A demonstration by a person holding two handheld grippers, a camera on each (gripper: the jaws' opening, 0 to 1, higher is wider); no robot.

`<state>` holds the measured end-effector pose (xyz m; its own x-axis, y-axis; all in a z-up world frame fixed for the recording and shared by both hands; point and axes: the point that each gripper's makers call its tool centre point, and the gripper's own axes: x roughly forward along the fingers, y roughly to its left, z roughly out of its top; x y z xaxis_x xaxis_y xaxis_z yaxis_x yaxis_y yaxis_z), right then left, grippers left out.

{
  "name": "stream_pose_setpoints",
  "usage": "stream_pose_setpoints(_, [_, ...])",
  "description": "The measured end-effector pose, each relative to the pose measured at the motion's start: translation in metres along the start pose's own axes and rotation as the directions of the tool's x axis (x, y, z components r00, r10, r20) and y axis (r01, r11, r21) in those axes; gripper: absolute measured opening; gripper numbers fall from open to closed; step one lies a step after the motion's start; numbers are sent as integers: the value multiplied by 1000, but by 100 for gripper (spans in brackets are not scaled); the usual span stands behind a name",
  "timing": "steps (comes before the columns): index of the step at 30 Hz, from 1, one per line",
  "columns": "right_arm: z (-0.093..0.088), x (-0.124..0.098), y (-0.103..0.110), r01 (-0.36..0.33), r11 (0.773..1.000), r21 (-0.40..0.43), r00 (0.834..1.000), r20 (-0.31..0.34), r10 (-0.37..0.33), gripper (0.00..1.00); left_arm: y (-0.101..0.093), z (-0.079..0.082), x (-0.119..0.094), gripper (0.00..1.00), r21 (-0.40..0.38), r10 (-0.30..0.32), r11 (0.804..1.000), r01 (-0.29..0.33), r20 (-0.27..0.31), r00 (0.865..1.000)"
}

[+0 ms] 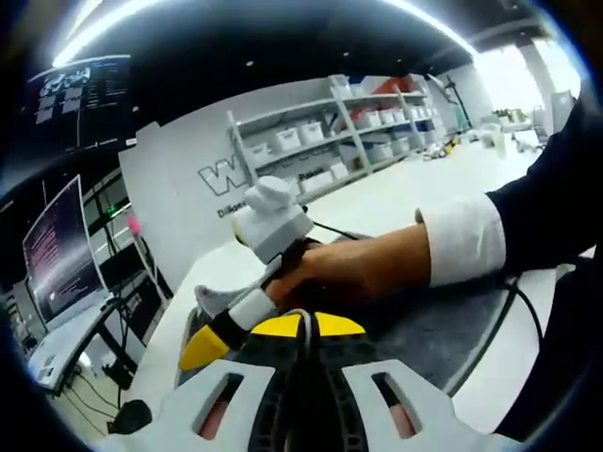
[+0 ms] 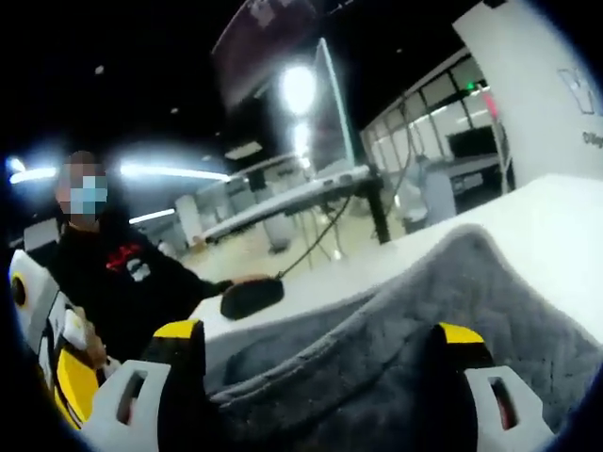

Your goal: Open the folded towel by lifting each exposed corner and separating the folded layers until the towel lies flat within the target outline without major curled edges

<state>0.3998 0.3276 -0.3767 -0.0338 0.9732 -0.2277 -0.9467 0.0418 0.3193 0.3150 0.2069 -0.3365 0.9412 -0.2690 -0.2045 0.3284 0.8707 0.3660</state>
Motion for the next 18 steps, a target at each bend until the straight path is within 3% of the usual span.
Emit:
stream_pose_setpoints(9, [-4,0,7,-2,1000,-17,1000,-12,2,99,0,2,0,2,6,6,1000,-6,4,1000])
stream_pose_setpoints(18, [0,-6,13,3,999,-45,1000,-3,-4,80,-2,2,1,2,10,4,1000,-4,6,1000])
